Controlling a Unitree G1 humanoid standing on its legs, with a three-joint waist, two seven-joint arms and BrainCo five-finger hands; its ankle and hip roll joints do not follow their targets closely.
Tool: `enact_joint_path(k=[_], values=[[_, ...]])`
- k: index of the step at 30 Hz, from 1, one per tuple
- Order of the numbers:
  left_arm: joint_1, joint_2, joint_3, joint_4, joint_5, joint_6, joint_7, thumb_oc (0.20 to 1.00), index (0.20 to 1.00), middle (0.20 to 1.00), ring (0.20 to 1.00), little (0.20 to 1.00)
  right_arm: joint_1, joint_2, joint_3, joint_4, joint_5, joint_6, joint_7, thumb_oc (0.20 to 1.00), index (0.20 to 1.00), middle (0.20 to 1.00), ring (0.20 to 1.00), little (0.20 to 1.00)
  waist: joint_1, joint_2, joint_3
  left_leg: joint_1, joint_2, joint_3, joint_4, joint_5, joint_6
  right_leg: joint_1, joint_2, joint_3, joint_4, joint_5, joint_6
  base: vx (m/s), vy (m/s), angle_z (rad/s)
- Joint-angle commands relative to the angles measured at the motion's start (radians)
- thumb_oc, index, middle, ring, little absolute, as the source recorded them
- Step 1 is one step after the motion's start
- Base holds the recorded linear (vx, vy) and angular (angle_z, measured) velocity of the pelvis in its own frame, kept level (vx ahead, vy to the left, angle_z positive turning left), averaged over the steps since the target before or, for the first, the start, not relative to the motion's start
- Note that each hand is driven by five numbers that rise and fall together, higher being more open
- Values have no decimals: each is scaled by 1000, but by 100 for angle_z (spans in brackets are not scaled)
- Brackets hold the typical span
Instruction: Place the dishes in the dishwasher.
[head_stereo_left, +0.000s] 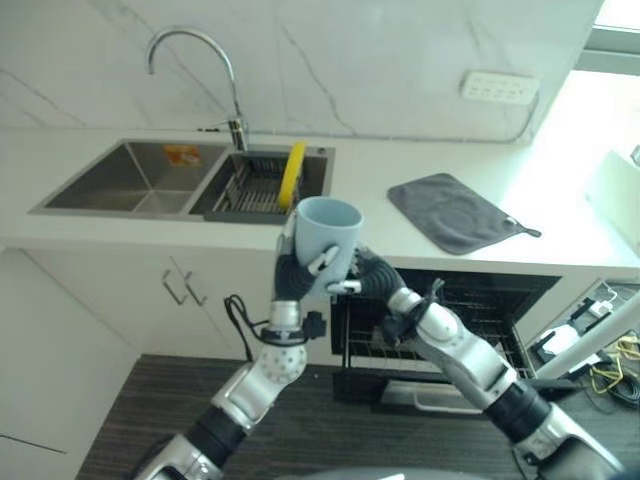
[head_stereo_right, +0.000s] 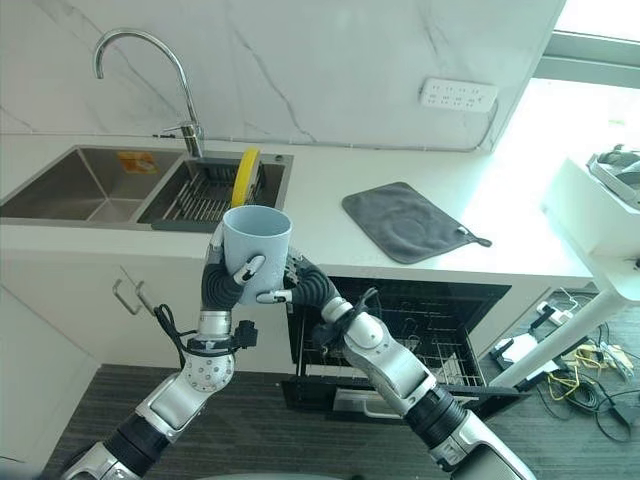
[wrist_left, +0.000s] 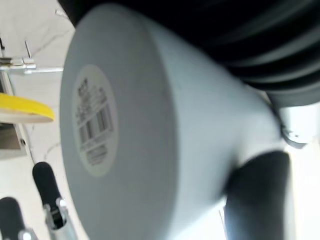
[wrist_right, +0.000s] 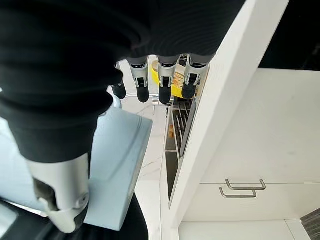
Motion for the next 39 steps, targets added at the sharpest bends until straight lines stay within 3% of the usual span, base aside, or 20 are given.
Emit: enact_joint_path(k=[1,8,11,12,17,28,39], values=[[-152,-32,-80,22,75,-21,38,200,200,200,200,200,-156,78,36,-11,66,-44,1,1000,1000,1000,1000,1000,20,-27,28,-10,40,-41,32,-106,-15,30,-79,54,57,-128,89,-16,-39,0],[-123,-46,-75,61,204,-16,145,200,200,200,200,200,-188,82,29,12,72,-62,-14,1000,1000,1000,1000,1000,39,-37,36,-22,38,-54,37,-104,-17,25,-76,52,59,-123,87,0,-30,1],[-146,-35,-76,63,190,4,136,200,200,200,200,200,-206,82,41,20,74,-70,-23,1000,1000,1000,1000,1000,39,-38,37,-20,37,-53,35,-107,-15,24,-77,50,59,-122,89,5,-14,0],[-190,-31,-92,72,194,41,148,200,200,200,200,200,-226,84,54,18,81,-70,-38,1000,1000,1000,1000,1000,37,-41,36,-24,38,-51,40,-108,-13,20,-77,51,58,-117,92,14,-57,0],[-185,-35,-118,84,235,65,154,200,200,200,200,200,-251,95,57,31,71,-75,-70,1000,1000,1000,1000,1000,45,-46,43,-29,38,-56,41,-110,-13,19,-76,44,57,-114,93,5,-28,0],[-161,-26,-135,121,247,61,106,200,200,200,200,200,-248,89,17,92,-16,-155,-133,1000,1000,1000,1000,1000,51,-43,53,-34,33,-61,55,-119,-5,14,-79,49,66,-117,90,2,-2,1],[-136,-6,-141,128,244,67,95,200,200,200,200,200,-241,73,-2,98,-45,-147,-162,1000,1000,1000,1000,1000,50,-34,56,-29,30,-60,60,-125,-2,17,-81,51,69,-121,89,0,0,0]])
